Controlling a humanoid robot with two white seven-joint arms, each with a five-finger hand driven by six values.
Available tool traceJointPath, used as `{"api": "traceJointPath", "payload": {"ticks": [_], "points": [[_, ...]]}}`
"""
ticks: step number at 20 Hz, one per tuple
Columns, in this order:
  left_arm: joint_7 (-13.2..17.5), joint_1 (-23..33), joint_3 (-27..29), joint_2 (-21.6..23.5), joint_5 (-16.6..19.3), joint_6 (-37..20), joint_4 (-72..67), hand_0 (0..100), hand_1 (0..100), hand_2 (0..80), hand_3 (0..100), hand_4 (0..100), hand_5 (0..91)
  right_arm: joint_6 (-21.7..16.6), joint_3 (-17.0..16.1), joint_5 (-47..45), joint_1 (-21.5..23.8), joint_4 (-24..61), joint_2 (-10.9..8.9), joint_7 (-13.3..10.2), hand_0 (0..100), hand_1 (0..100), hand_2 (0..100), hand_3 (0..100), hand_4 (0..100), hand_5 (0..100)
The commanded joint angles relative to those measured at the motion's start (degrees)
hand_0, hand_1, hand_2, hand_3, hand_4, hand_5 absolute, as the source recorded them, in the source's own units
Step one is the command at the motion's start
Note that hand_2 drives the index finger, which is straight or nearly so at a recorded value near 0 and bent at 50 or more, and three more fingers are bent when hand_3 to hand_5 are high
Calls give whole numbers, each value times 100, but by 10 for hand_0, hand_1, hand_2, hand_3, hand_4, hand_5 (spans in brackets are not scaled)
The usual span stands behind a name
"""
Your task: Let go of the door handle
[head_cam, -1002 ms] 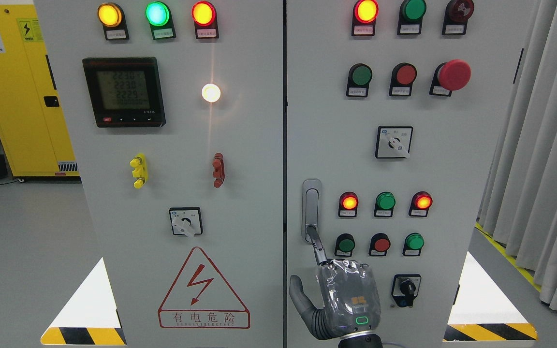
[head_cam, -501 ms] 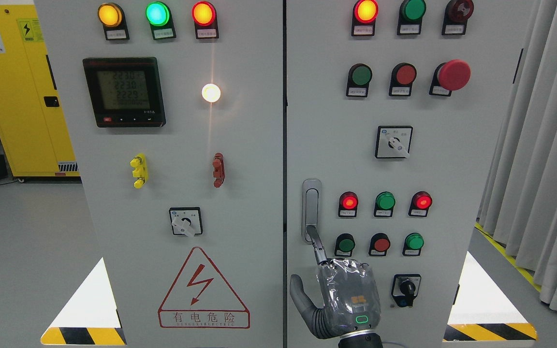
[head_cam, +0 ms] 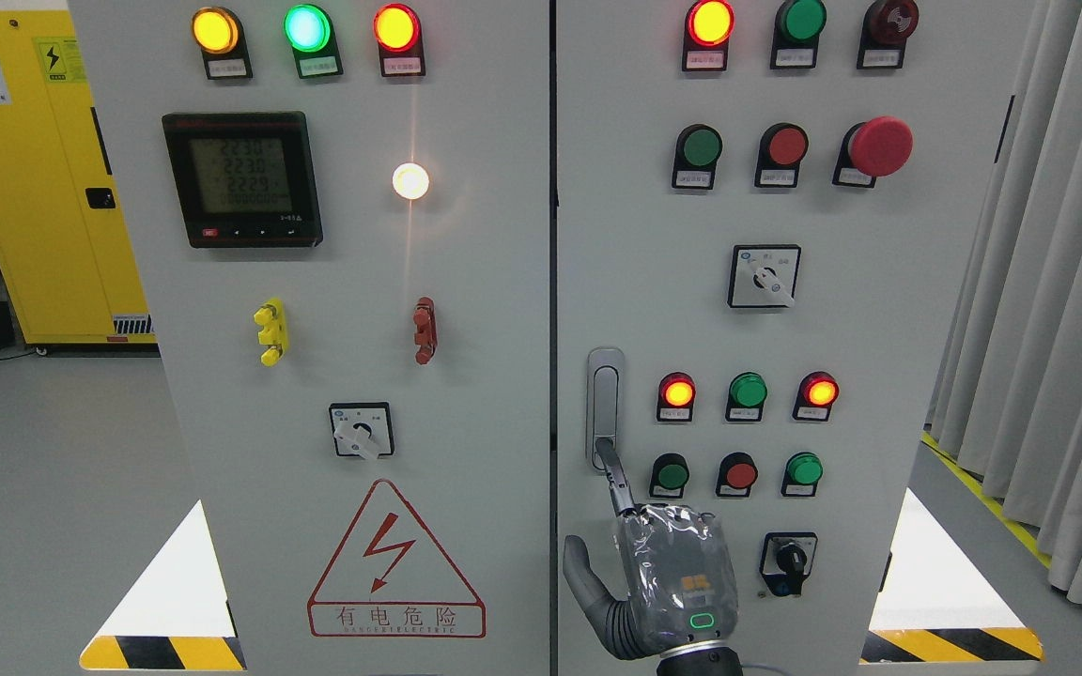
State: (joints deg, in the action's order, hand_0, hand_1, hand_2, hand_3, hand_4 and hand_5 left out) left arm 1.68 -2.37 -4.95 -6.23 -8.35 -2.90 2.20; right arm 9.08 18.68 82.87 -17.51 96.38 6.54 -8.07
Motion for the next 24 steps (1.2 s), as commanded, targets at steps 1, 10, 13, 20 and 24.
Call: {"api": "traceJointPath", "payload": {"ticks": [1,10,13,20,24], "points": [[-1,0,3,8,0,-9,0,120,556,0,0,0,0,41,-5,1,20,-22,-4,52,583,339,10,1000,1000,1000],[-1,0,3,-1,0,0,0,120,556,0,0,0,0,59,-5,1,37,-14,-12,78,581,339,12,1000,1000,1000],[-1,0,3,-1,0,0,0,120,556,0,0,0,0,59,4,1,37,-14,-12,78,581,339,13,1000,1000,1000],[-1,0,3,-1,0,-9,0,120,556,0,0,0,0,59,4,1,46,-14,-12,218,583,338,20,1000,1000,1000],[-1,0,3,-1,0,-9,0,120,556,0,0,0,0,59,13,1,46,-14,-12,227,585,337,24,1000,1000,1000]]}}
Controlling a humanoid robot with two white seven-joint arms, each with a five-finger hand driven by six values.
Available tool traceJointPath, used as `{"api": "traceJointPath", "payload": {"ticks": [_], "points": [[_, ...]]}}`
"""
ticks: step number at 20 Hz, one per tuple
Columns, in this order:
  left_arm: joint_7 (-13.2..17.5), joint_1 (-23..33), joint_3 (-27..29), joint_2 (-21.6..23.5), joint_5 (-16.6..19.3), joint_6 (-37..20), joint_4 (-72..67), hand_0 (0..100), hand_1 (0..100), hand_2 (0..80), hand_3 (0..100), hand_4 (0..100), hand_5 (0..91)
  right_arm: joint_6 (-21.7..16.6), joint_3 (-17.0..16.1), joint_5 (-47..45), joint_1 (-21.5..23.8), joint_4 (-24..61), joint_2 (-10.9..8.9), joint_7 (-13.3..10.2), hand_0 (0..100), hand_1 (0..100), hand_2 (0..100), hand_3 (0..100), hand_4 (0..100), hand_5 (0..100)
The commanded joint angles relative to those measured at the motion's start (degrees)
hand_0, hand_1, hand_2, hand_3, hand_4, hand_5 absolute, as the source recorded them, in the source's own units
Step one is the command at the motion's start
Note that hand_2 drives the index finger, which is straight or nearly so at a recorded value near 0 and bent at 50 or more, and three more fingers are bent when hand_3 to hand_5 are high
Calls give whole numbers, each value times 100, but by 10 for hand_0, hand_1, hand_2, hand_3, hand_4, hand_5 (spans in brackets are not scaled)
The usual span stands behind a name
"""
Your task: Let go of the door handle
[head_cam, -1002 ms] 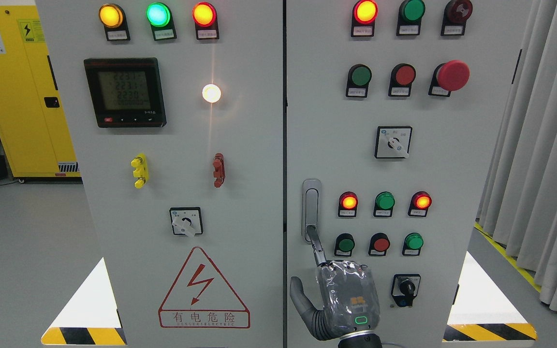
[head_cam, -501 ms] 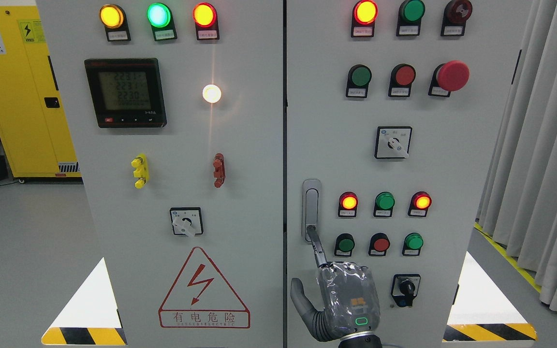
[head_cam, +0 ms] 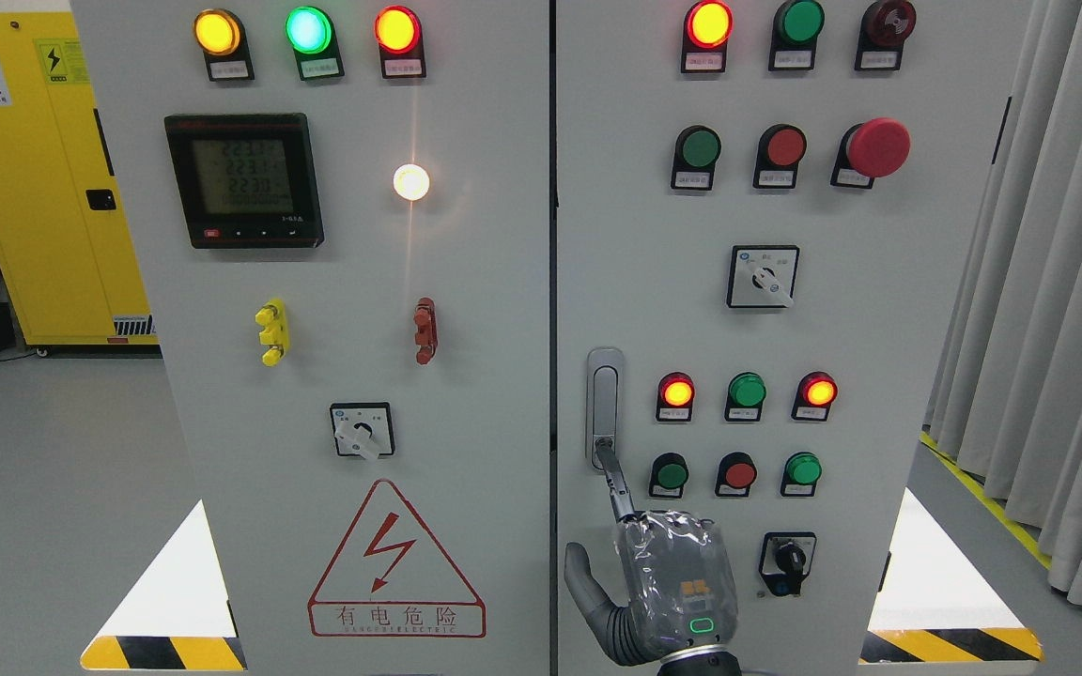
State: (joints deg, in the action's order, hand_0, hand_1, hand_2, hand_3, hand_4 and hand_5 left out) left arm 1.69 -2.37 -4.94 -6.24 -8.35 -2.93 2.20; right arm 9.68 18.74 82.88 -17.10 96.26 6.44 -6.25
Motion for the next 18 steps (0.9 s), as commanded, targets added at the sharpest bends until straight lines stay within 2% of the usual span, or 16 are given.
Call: {"api": "traceJointPath", "payload": {"ticks": [1,18], "points": [[-2,0,-7,0,0,-6,0,120,556,0,0,0,0,-2,-2,0,14,-2,-2,45,585,337,24,1000,1000,1000],[-2,0,1,0,0,3,0,120,556,0,0,0,0,-2,7,0,93,7,-2,54,586,335,26,1000,1000,1000]]}}
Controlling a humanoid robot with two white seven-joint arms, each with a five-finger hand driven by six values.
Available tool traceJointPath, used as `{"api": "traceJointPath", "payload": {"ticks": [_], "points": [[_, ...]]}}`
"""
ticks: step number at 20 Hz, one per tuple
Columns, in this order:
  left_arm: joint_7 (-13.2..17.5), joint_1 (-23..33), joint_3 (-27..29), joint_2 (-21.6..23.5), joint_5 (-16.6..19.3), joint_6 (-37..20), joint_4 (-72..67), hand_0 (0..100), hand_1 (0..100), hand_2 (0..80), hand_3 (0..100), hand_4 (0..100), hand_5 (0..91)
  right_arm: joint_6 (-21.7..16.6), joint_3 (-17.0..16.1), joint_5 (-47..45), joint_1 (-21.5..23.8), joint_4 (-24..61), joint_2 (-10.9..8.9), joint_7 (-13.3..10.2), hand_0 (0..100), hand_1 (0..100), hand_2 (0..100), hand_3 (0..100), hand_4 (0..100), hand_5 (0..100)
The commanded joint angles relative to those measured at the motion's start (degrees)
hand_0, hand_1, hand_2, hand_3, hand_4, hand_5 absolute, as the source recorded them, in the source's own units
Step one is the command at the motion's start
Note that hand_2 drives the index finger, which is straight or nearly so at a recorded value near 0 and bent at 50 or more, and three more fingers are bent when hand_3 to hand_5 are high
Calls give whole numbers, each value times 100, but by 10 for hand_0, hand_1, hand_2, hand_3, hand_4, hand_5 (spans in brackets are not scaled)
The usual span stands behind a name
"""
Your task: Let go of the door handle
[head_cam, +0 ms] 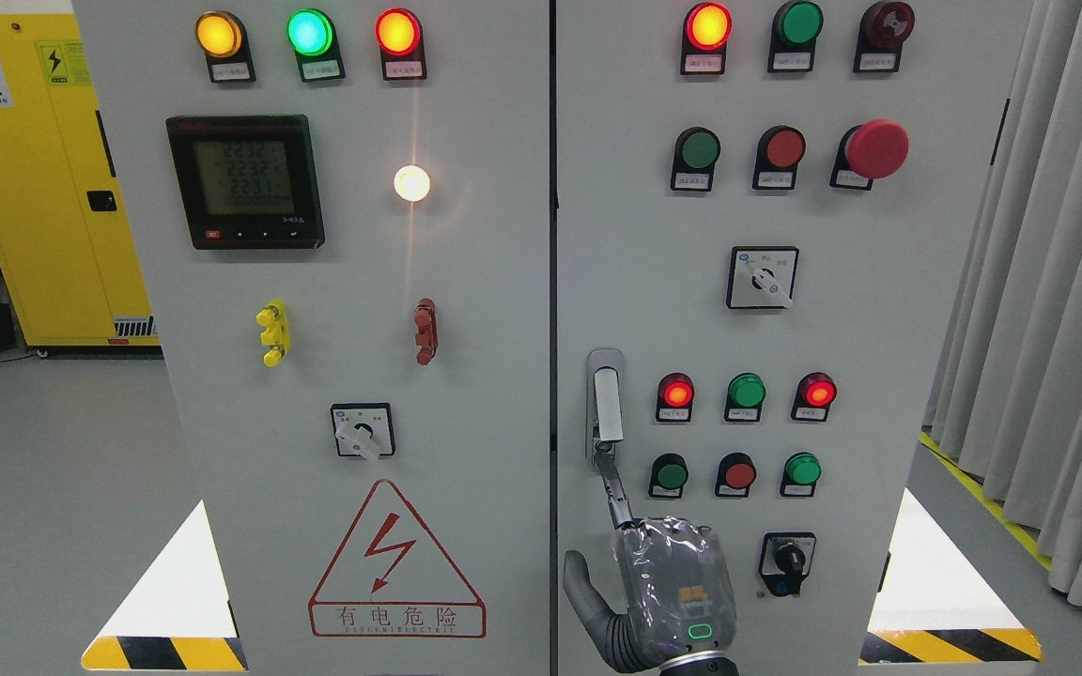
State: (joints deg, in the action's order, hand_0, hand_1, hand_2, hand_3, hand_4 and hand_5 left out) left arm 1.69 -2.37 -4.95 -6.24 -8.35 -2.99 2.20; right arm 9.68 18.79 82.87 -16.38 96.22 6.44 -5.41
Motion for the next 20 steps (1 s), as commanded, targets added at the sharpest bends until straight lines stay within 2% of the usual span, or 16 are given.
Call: {"api": "traceJointPath", "payload": {"ticks": [1,20], "points": [[-2,0,3,0,0,0,0,120,556,0,0,0,0,-1,11,1,21,11,-3,-31,586,335,26,1000,1000,1000],[-2,0,3,0,0,9,0,120,556,0,0,0,0,-19,11,-34,127,389,-47,-101,584,334,26,1000,1000,1000]]}}
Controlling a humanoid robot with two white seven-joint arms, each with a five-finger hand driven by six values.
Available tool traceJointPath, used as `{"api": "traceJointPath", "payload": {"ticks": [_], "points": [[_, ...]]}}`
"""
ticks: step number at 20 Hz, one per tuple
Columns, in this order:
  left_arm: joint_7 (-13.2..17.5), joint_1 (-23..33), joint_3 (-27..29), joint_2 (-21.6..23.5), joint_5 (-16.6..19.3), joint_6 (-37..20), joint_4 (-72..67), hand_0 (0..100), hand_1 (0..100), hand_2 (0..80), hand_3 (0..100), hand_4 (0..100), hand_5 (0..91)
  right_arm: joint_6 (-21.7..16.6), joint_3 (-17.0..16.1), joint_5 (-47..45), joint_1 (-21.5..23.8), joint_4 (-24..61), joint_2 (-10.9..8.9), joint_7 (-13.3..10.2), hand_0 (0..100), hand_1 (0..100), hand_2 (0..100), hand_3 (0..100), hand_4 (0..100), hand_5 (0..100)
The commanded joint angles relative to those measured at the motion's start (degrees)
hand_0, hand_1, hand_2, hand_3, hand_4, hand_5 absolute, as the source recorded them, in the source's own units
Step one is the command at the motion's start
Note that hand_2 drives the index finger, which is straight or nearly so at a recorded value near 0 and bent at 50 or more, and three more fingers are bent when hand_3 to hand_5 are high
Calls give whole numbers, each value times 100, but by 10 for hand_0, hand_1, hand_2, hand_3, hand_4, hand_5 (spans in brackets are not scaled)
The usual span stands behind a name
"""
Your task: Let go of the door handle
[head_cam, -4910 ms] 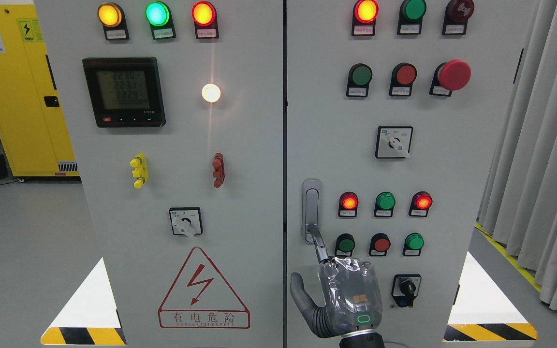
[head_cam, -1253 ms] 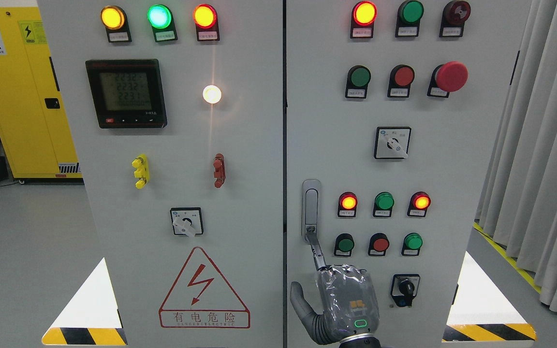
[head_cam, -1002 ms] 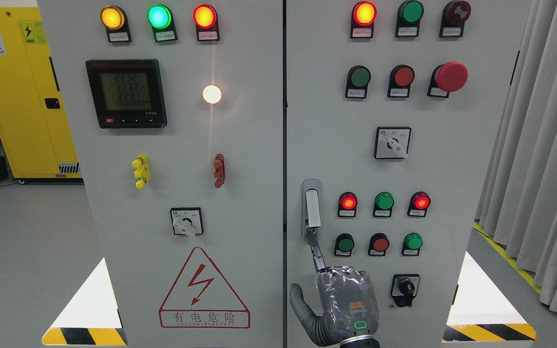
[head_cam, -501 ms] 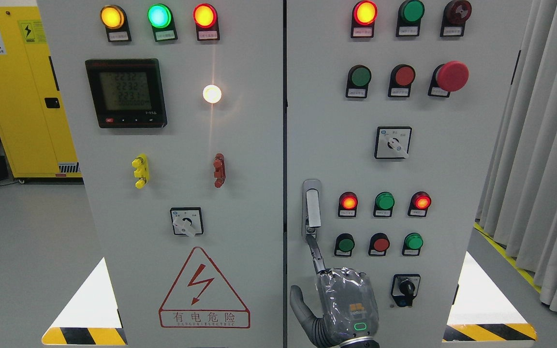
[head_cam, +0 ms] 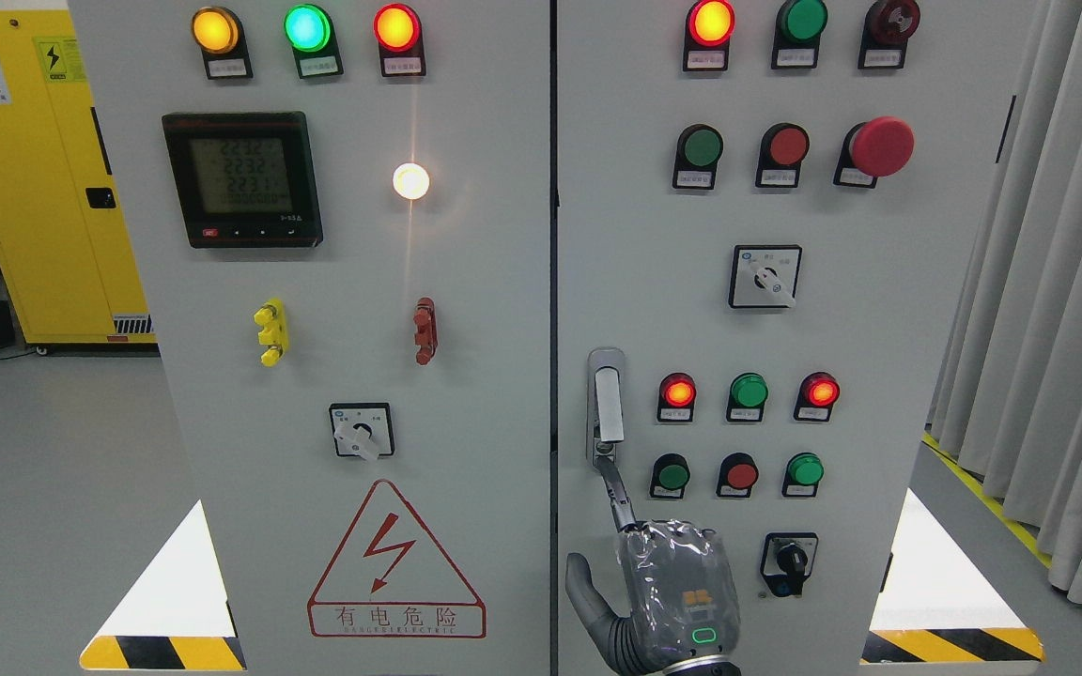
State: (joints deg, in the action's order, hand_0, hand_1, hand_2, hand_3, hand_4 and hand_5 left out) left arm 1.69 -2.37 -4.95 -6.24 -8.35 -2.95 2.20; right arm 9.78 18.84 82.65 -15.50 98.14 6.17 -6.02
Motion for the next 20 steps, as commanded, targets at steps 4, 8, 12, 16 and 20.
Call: {"api": "traceJointPath", "payload": {"ticks": [4,8,12,16,20], "points": [[-2,0,2,0,0,5,0,120,556,0,0,0,0,-47,6,-12,47,275,-20,-48,583,334,29,1000,1000,1000],[-2,0,2,0,0,-4,0,120,556,0,0,0,0,-73,6,-21,64,381,-20,-57,584,336,41,1000,1000,1000],[-2,0,2,0,0,4,0,120,556,0,0,0,0,-108,-3,-30,161,468,-20,-180,589,338,145,1000,1000,1000],[-2,0,2,9,0,4,0,120,556,0,0,0,0,-398,-82,-100,214,635,-20,-207,739,389,486,1000,948,1000],[-2,0,2,0,0,5,0,120,556,0,0,0,0,-416,-196,-100,258,758,-20,-189,920,387,584,960,874,899]]}}
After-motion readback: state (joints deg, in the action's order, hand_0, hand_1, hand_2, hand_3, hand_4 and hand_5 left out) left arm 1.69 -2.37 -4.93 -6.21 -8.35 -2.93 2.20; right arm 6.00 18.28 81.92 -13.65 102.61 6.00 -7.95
